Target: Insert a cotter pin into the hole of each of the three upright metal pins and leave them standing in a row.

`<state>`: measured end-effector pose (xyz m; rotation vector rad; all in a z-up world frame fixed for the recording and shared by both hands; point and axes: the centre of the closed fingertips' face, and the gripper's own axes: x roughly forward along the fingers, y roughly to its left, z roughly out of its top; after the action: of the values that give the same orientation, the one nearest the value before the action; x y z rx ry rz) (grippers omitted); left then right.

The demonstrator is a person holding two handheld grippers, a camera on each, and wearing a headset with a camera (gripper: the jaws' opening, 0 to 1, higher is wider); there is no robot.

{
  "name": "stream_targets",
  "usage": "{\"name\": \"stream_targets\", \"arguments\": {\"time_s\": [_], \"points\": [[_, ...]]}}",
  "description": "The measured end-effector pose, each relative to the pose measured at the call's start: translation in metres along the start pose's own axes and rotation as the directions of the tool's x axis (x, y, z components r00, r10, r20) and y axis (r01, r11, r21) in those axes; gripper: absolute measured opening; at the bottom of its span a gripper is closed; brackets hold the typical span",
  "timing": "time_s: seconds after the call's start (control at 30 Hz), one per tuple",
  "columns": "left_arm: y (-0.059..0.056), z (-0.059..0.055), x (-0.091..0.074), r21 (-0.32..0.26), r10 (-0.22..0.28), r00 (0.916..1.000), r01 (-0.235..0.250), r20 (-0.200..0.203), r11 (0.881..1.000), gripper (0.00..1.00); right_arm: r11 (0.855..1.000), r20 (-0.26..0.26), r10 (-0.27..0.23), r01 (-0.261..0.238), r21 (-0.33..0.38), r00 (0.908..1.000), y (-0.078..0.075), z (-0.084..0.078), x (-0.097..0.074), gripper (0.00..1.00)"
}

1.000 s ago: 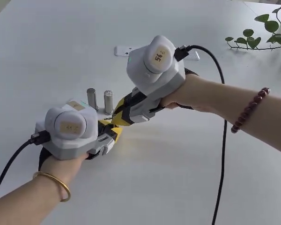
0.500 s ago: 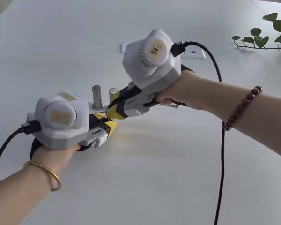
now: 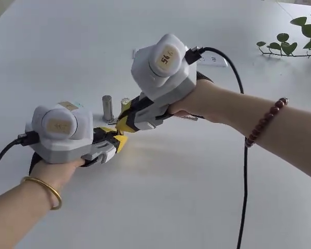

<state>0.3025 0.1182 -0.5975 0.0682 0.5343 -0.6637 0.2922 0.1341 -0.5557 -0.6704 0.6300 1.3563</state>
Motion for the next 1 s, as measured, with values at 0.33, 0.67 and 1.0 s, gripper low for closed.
{"name": "stream_targets", "arguments": {"time_s": [0.33,0.67,1.0], "points": [[-0.001,-0.004,-0.009,0.027,0.017,0.9997,-0.017,-0.015,0.999,0.20,1.000,-0.018,-0.006,0.006,0.004,0.9998,0.001,-0.005,0.003,0.08],[-0.001,-0.002,-0.025,0.025,0.029,0.9996,-0.029,-0.003,0.999,0.33,0.986,0.080,-0.044,0.031,0.164,0.9958,-0.008,0.007,-0.015,0.14],[-0.009,0.010,-0.044,0.018,0.035,0.9984,-0.036,0.044,0.999,0.49,0.944,0.105,-0.173,0.135,0.302,0.9792,-0.041,0.007,-0.021,0.21]]}}
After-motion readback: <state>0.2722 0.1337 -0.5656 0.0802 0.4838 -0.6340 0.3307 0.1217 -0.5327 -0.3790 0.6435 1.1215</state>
